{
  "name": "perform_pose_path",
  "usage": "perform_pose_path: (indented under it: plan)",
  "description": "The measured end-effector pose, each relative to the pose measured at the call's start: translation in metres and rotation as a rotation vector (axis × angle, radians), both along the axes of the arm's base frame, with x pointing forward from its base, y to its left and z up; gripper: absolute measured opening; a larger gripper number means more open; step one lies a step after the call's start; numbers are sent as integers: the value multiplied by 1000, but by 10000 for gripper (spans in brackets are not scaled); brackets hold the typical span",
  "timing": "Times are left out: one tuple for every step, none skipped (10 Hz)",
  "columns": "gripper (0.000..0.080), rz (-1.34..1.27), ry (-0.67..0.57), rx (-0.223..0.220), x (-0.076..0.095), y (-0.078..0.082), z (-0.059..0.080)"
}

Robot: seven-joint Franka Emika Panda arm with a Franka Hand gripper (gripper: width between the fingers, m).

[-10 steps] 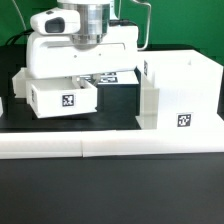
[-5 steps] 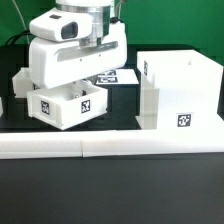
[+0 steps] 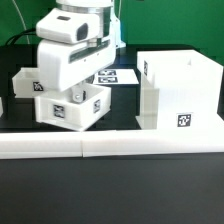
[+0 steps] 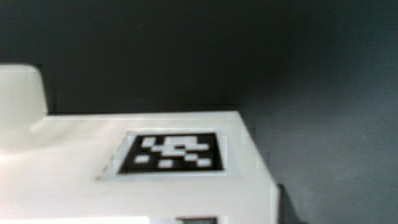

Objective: Assemble drawer

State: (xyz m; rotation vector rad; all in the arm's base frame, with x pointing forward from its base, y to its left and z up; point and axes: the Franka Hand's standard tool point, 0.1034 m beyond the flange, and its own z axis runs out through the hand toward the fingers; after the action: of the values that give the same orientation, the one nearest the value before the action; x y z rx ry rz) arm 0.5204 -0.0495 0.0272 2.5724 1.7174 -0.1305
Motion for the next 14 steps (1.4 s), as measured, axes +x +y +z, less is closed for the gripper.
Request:
perform_pose_path:
  plan:
    - [44,60,4,-4,6,2,1]
    - [44,139,16,-11,10,3,0]
    - [44,229,34,-15,11,2,0]
    - [44,277,40,-17,11,0,-1]
    - [44,316,45,-19,10,-2,-1]
    - [44,369,52,-22,10,-4,-1]
    - [44,378,49,-23,10,-5,-1]
    - [44,369,29,-26,12,-4,-2]
    - [44,367,35,-24,11,-2,-2]
    - [44,368,12,-27,13,-3,-3]
    - [44,367,14,-27,12,-3,-3]
    - [44,367,-6,-29,13,-2,-3]
    - [44,350,0,-27,11,-1,-5]
    - [44,334,-19,-28,13,1,-5]
